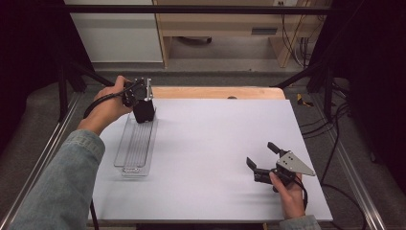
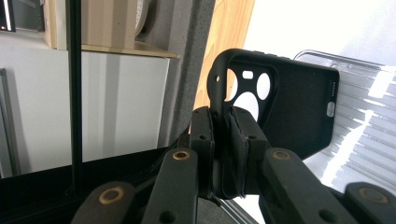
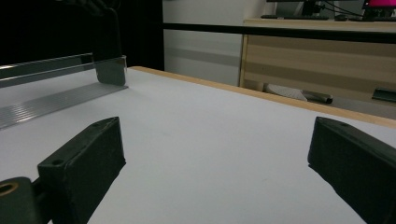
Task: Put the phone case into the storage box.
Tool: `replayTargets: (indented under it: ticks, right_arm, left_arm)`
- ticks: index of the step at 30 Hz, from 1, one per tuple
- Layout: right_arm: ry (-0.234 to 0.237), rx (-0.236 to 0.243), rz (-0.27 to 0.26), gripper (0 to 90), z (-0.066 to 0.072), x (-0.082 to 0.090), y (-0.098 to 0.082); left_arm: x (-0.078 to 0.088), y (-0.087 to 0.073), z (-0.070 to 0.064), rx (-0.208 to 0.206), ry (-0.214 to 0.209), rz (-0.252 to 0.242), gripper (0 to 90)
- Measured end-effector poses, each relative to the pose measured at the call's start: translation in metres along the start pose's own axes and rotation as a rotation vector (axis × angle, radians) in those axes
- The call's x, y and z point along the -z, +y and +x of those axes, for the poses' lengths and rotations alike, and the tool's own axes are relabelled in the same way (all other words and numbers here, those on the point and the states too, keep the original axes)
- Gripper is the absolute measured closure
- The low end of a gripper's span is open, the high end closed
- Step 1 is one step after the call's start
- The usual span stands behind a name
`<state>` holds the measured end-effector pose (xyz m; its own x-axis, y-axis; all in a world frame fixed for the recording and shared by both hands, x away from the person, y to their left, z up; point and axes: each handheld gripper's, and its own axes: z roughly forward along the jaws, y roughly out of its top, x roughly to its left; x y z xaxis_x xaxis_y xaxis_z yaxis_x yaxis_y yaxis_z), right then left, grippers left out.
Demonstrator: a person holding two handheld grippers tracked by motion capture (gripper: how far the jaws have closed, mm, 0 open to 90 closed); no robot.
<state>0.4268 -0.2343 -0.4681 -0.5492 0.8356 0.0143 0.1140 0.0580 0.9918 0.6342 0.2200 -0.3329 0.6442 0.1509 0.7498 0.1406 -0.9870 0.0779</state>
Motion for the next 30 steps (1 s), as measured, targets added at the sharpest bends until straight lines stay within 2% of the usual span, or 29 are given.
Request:
replayTargets:
  ticks: [7, 9, 11, 13, 14, 17, 18, 19, 22, 26, 30]
  right_arm:
    - [0.001, -0.001, 0.001, 4.0, 0.000, 0.000, 0.000]
    - [0.001, -0.001, 0.002, 4.0, 0.000, -0.001, 0.000]
    - [0.000, -0.002, 0.003, 4.0, 0.000, -0.001, 0.000]
    - [0.001, -0.003, 0.001, 4.0, 0.000, -0.001, 0.000]
    - [0.001, -0.003, 0.001, 4.0, 0.000, -0.001, 0.000]
    - [0.002, 0.003, 0.000, 4.0, 0.001, -0.001, 0.000]
    - [0.006, 0.006, 0.000, 4.0, 0.002, -0.001, 0.001]
    - [0.007, 0.009, -0.001, 4.0, 0.002, -0.001, 0.001]
    - [0.006, 0.014, -0.002, 3.9, 0.003, -0.001, 0.001]
    - [0.002, 0.013, -0.004, 3.9, 0.003, -0.001, 0.002]
    - [0.001, 0.015, -0.002, 3.8, 0.003, -0.001, 0.002]
  left_arm:
    - [0.002, -0.002, 0.002, 0.012, 0.012, -0.004, 78.2]
    - [0.002, -0.003, 0.002, 0.029, 0.018, -0.010, 76.0]
    - [0.004, -0.004, 0.003, 0.052, 0.038, -0.013, 64.7]
    - [0.008, -0.007, 0.004, 0.095, 0.046, -0.024, 53.7]
    - [0.008, -0.007, 0.004, 0.095, 0.046, -0.024, 48.5]
    - [0.021, -0.010, 0.003, 0.164, 0.065, -0.052, 43.2]
    - [0.025, -0.011, 0.002, 0.179, 0.068, -0.060, 37.4]
    - [0.035, -0.013, 0.000, 0.206, 0.073, -0.077, 37.1]
    - [0.046, -0.015, -0.004, 0.232, 0.087, -0.093, 32.9]
    - [0.054, -0.016, -0.009, 0.256, 0.091, -0.112, 27.2]
    - [0.056, -0.016, -0.015, 0.263, 0.083, -0.119, 23.1]
